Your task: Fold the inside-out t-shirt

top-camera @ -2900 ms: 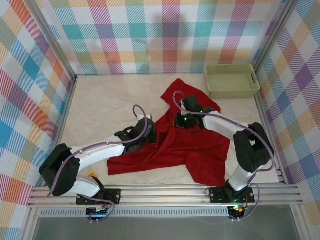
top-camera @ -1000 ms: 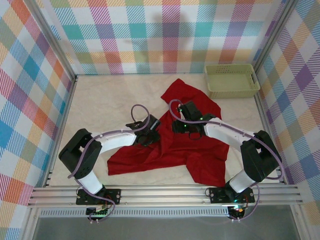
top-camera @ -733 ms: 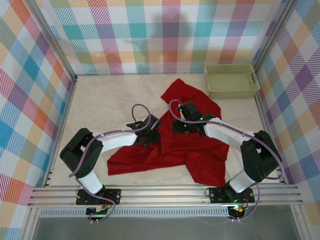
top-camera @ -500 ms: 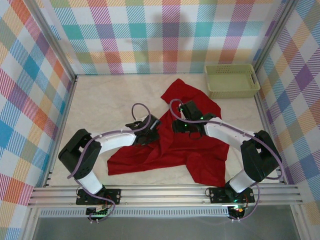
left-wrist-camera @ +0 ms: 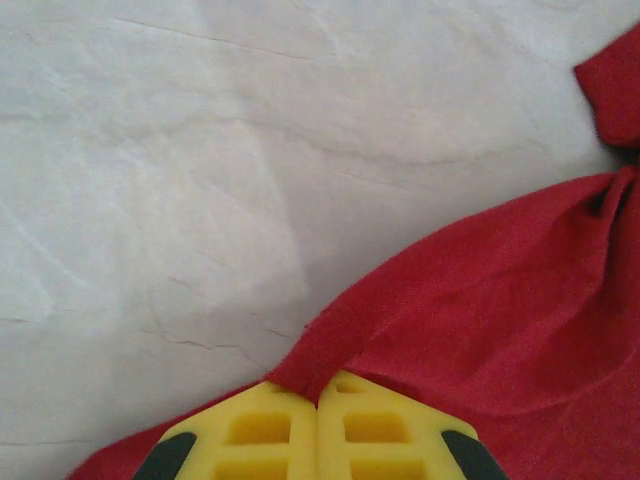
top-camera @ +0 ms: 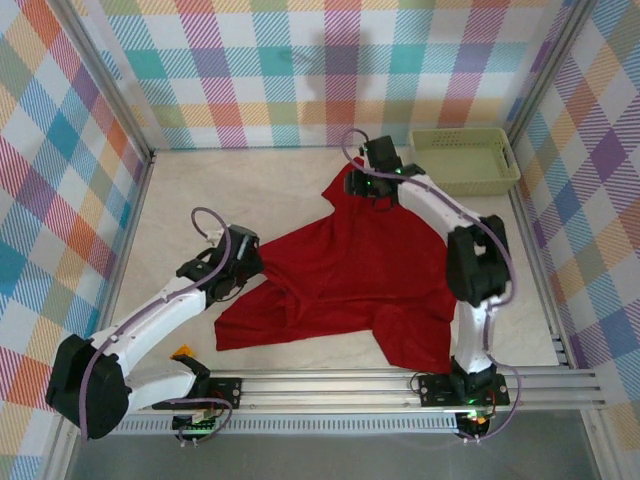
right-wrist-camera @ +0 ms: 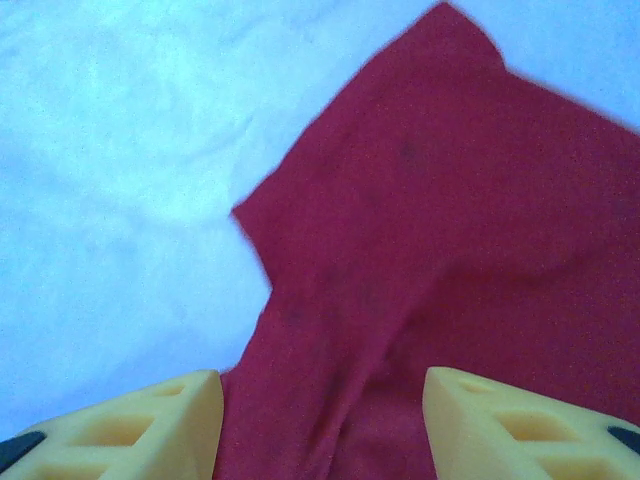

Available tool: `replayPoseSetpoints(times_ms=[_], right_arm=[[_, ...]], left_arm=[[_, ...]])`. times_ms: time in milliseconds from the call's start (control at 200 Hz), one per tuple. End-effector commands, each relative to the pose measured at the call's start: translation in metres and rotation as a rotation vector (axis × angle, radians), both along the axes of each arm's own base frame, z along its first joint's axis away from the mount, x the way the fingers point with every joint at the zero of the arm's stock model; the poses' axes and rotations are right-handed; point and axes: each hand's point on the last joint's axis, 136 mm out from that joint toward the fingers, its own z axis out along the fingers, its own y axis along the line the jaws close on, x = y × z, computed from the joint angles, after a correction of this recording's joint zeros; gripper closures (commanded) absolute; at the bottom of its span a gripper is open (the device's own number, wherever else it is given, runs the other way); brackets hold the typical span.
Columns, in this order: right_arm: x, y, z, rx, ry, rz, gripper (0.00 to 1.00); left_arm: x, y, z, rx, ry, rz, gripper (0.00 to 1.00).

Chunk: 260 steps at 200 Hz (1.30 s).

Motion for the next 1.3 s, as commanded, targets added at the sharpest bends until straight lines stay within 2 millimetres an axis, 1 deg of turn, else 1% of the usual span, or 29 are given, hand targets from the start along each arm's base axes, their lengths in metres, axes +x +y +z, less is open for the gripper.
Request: replayPoseSetpoints(times_ms=[0, 30, 35, 55, 60, 75, 105, 115, 140, 245, 330, 395, 475, 560, 660, 790, 895, 955, 980, 1005, 1025, 1070, 1085, 1140, 1150, 1155, 1205, 1240, 1295], right_arm=[[0.037, -0.009, -0.019, -0.134, 0.002, 0.026, 0.44], [0.049, -0.009, -0.022, -0.148, 0.002, 0.029, 0.44], [0.051, -0.009, -0.02, -0.149, -0.002, 0.029, 0.44], [0.059, -0.009, -0.025, -0.16, 0.001, 0.031, 0.44], [0.061, -0.009, -0.024, -0.162, -0.003, 0.03, 0.44], [0.065, -0.01, -0.03, -0.173, 0.005, 0.03, 0.44], [0.076, -0.01, -0.031, -0.185, -0.005, 0.028, 0.44], [0.079, -0.011, -0.035, -0.192, -0.002, 0.03, 0.44], [0.088, -0.011, -0.032, -0.196, -0.015, 0.029, 0.44], [0.113, -0.017, -0.04, -0.197, -0.039, 0.026, 0.44], [0.126, -0.022, -0.048, -0.187, -0.059, 0.02, 0.44], [0.13, -0.024, -0.055, -0.151, -0.056, 0.02, 0.43], [0.132, -0.026, -0.065, -0.122, -0.037, 0.009, 0.44], [0.128, -0.026, -0.076, -0.089, 0.01, 0.004, 0.45], [0.115, -0.03, -0.096, -0.084, 0.098, -0.026, 0.45], [0.092, -0.04, -0.114, -0.095, 0.225, -0.094, 0.45], [0.069, -0.045, -0.122, -0.079, 0.326, -0.142, 0.45], [0.055, -0.049, -0.122, -0.067, 0.366, -0.183, 0.46], [0.047, -0.052, -0.126, -0.068, 0.389, -0.199, 0.46], [0.043, -0.053, -0.122, -0.063, 0.387, -0.215, 0.46], [0.035, -0.056, -0.127, -0.067, 0.404, -0.229, 0.46], [0.024, -0.059, -0.124, -0.051, 0.404, -0.252, 0.46], [0.017, -0.06, -0.13, -0.052, 0.418, -0.259, 0.46], [0.0, -0.063, -0.126, -0.03, 0.422, -0.284, 0.47], [-0.005, -0.064, -0.131, -0.034, 0.433, -0.287, 0.47], [-0.007, -0.064, -0.13, -0.032, 0.432, -0.288, 0.47], [-0.024, -0.062, -0.129, -0.024, 0.438, -0.292, 0.47], [-0.039, -0.061, -0.134, -0.025, 0.454, -0.292, 0.47], [-0.059, -0.054, -0.134, -0.017, 0.458, -0.277, 0.47]], left_arm=[[-0.002, 0.011, 0.0, -0.001, 0.021, -0.031, 1.0], [-0.001, 0.014, 0.0, -0.006, 0.028, -0.027, 1.0], [0.0, 0.015, 0.0, -0.007, 0.028, -0.026, 1.0], [0.001, 0.016, -0.001, -0.013, 0.033, -0.025, 1.0], [0.001, 0.016, -0.001, -0.015, 0.034, -0.025, 1.0], [0.002, 0.017, 0.0, -0.018, 0.033, -0.028, 1.0], [0.004, 0.017, -0.001, -0.026, 0.035, -0.027, 1.0], [0.004, 0.018, -0.001, -0.028, 0.036, -0.026, 1.0], [0.006, 0.018, -0.002, -0.032, 0.038, -0.025, 1.0], [0.008, 0.02, -0.005, -0.036, 0.045, -0.019, 1.0], [0.008, 0.019, -0.007, -0.044, 0.048, -0.027, 1.0], [0.01, 0.018, -0.007, -0.048, 0.044, -0.034, 1.0], [0.011, 0.019, -0.005, -0.042, 0.044, -0.03, 1.0], [0.011, 0.025, 0.0, -0.03, 0.029, -0.01, 1.0], [0.012, 0.038, 0.003, -0.016, 0.024, 0.036, 1.0], [0.018, 0.057, 0.006, -0.018, 0.024, 0.091, 1.0], [0.023, 0.07, 0.006, -0.026, 0.025, 0.135, 1.0], [0.026, 0.076, 0.005, -0.027, 0.032, 0.154, 1.0], [0.027, 0.078, 0.004, -0.031, 0.036, 0.161, 1.0], [0.028, 0.08, 0.003, -0.034, 0.039, 0.167, 1.0], [0.028, 0.082, 0.003, -0.036, 0.041, 0.173, 1.0], [0.03, 0.086, 0.001, -0.041, 0.048, 0.182, 1.0], [0.03, 0.087, 0.0, -0.041, 0.051, 0.184, 1.0], [0.032, 0.091, -0.001, -0.043, 0.058, 0.189, 1.0], [0.032, 0.092, -0.002, -0.044, 0.06, 0.19, 1.0], [0.033, 0.092, -0.001, -0.044, 0.058, 0.19, 1.0], [0.034, 0.096, -0.002, -0.039, 0.064, 0.196, 1.0], [0.035, 0.099, -0.004, -0.036, 0.071, 0.199, 1.0], [0.037, 0.1, -0.005, -0.034, 0.079, 0.193, 1.0]])
